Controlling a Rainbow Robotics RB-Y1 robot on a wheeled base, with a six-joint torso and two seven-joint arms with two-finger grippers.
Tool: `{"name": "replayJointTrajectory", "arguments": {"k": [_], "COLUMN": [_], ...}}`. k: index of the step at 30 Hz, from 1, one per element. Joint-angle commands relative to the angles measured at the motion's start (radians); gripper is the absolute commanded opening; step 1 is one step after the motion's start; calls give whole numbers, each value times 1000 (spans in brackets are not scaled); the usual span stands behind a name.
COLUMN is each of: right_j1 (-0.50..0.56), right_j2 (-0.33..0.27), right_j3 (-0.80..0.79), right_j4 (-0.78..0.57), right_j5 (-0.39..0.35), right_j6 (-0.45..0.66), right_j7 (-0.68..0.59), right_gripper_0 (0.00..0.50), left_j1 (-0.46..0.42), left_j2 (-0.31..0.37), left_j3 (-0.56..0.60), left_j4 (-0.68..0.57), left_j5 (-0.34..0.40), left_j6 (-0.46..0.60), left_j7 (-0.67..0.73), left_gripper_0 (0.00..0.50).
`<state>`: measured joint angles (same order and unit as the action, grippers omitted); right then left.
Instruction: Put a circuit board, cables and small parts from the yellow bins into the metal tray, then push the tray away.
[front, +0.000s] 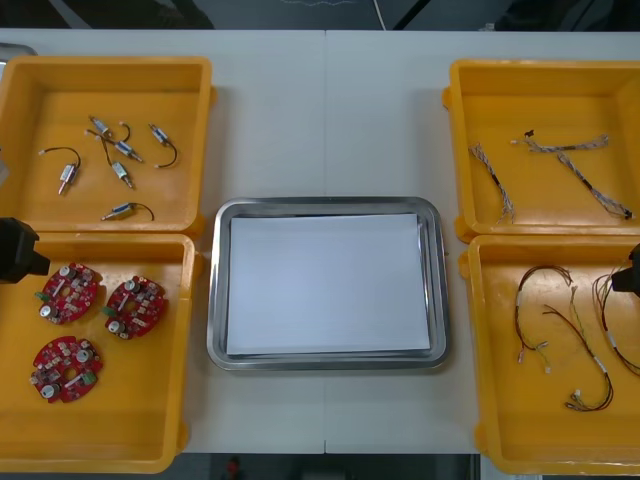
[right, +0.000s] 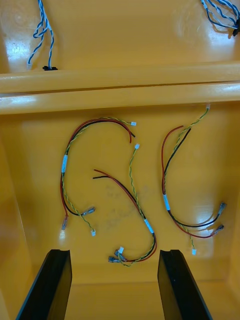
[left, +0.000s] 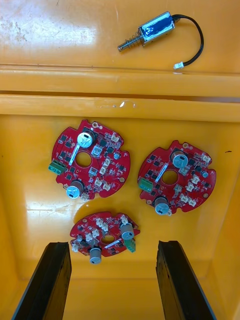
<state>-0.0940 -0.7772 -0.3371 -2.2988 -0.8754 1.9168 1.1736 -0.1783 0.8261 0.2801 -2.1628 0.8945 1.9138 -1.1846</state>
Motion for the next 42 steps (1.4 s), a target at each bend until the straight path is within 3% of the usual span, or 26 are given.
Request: {"name": "replayJointTrajectory", "arguments": {"k": [1,42], "right_j1": [16,16], "right_j2": [-39,-39], "right_j3": [-33,-33], "right_j4": [-28,-28], "right_j5": [-8,-8], "right_j6": [3,3], "right_j7": [9,9], "right_gripper_0": [500,500], "left_j1": [14,14], "left_j2": [44,44], "left_j3": [30,30], "left_j4": [-29,-29], "left_j5": [7,7], "left_j6": [6,6], "left_j7": [-75,-75], "left_gripper_0": [500,500]}}
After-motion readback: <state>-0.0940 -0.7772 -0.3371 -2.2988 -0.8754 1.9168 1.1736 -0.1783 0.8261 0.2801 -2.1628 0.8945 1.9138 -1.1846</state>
